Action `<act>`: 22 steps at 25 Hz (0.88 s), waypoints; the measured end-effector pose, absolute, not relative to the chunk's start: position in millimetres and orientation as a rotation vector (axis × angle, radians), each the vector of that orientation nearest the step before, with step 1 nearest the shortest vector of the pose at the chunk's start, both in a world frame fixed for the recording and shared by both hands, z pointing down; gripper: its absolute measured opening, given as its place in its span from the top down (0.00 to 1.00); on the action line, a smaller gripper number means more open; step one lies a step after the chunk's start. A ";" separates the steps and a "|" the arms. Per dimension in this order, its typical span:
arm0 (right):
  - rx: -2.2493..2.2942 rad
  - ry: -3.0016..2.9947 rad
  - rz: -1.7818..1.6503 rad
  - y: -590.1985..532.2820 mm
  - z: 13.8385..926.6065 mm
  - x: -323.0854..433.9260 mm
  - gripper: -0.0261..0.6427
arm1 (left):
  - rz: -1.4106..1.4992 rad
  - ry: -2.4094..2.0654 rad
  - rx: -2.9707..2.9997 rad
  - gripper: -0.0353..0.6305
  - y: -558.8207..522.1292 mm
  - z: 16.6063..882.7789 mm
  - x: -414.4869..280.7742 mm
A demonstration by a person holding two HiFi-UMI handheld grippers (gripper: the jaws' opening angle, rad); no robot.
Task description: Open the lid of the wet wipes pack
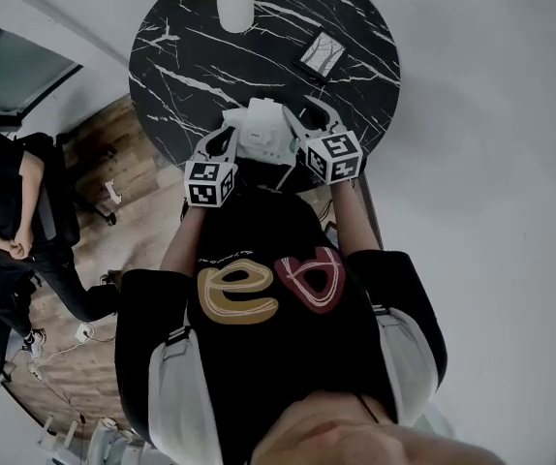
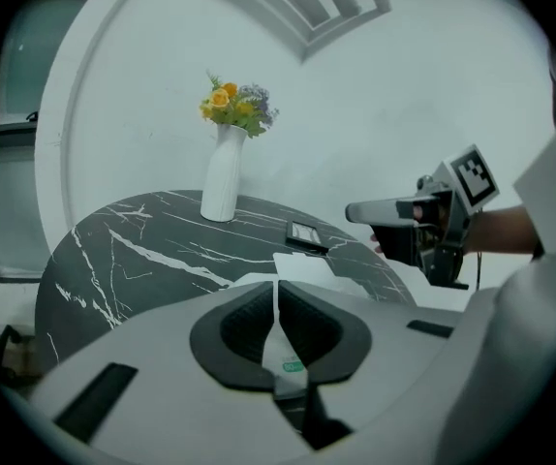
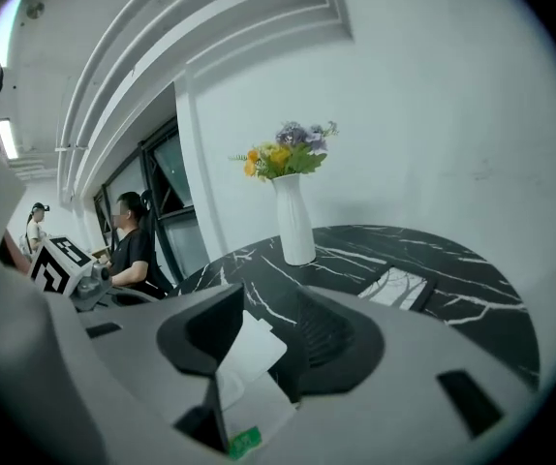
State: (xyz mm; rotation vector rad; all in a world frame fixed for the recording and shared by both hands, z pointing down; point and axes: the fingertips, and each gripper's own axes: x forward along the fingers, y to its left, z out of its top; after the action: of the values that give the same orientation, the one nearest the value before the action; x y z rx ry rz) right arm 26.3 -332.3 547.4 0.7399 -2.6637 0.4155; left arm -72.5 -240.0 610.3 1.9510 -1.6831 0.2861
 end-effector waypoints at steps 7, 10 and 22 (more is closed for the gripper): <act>0.938 -2.689 0.411 -313.8 535.0 34.2 0.72 | 0.142 -1.772 1.918 0.91 -235.1 587.4 -92.9; 1.003 -2.705 0.363 -299.2 525.9 38.7 0.72 | 0.131 -1.776 1.949 0.91 -231.1 578.8 -87.5; 1.091 -2.677 0.326 -265.9 536.2 56.8 0.73 | 0.133 -1.780 2.108 0.91 -227.9 544.9 -66.5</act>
State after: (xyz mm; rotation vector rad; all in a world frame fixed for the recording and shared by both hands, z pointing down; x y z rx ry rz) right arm 56.8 -265.9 536.2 1.0909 -2.6773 0.3261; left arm -66.5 -227.9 544.9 2.1078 -1.7799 0.1328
